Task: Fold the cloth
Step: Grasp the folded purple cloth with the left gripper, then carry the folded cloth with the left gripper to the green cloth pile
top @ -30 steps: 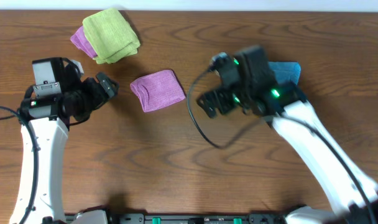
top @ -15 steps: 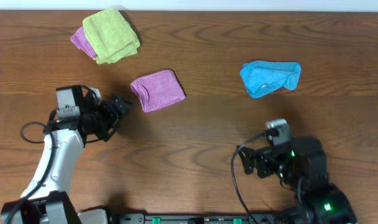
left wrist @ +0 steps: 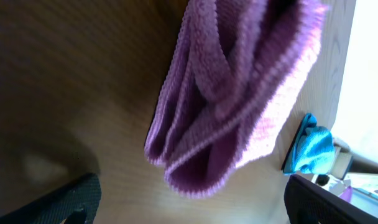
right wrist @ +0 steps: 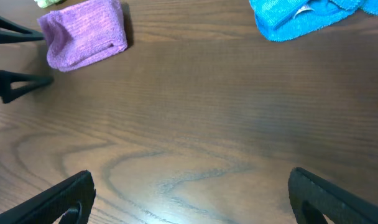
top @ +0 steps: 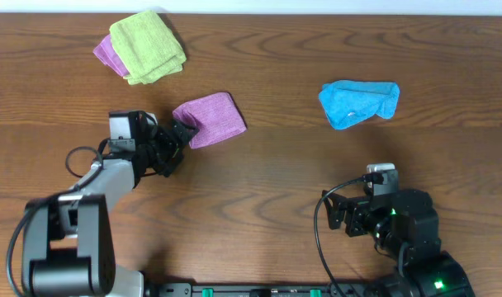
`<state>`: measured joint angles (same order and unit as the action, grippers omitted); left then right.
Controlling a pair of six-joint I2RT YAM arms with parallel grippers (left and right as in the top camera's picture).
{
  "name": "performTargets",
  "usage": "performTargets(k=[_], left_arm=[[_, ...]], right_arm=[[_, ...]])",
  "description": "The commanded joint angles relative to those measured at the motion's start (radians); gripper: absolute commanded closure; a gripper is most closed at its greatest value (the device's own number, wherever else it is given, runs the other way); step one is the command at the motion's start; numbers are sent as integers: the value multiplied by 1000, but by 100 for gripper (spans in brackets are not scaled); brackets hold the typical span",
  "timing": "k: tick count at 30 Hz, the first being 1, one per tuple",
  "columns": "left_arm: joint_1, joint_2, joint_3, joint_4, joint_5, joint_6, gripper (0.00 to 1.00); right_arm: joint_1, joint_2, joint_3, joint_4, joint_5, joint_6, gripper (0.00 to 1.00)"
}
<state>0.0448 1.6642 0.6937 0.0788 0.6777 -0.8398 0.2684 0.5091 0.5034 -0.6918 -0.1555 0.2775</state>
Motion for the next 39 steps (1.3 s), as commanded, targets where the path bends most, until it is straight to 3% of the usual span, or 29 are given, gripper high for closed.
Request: performTargets(k=[1, 11, 12, 13, 16, 17, 18, 19, 24, 27, 32, 39], left_arm=[[-19, 53, -2, 54, -2, -68, 5], [-98, 177, -2, 209, -92, -142, 2], [-105, 189, -2, 220, -99, -142, 8], [-111, 203, -2, 235, -107, -141, 28], [-116, 232, -2, 265, -121, -139, 55], [-116, 239, -2, 275, -123, -134, 69], [-116, 240, -2, 283, -125, -129, 90], [-116, 240, -2, 291, -127, -124, 94], [-110, 237, 48, 367, -35, -122, 94], [-110, 236, 194, 343, 29, -135, 94], [-110, 236, 516, 101, -43, -149, 94], [-103, 266, 895, -189, -275, -13, 94]], right_arm=[[-10, -5, -8, 0, 13, 14, 1], [-10, -5, -8, 0, 13, 14, 1], [-10, -5, -8, 0, 13, 14, 1], [-10, -5, -8, 0, 13, 14, 1], [-10, -5, -8, 0, 13, 14, 1], [-10, -5, -8, 0, 13, 14, 1], [-10, -5, -8, 0, 13, 14, 1], [-10, -5, -8, 0, 13, 14, 1], [-10, -5, -8, 0, 13, 14, 1], [-10, -5, -8, 0, 13, 14, 1], [-10, -5, -8, 0, 13, 14, 1], [-10, -5, -8, 0, 13, 14, 1]])
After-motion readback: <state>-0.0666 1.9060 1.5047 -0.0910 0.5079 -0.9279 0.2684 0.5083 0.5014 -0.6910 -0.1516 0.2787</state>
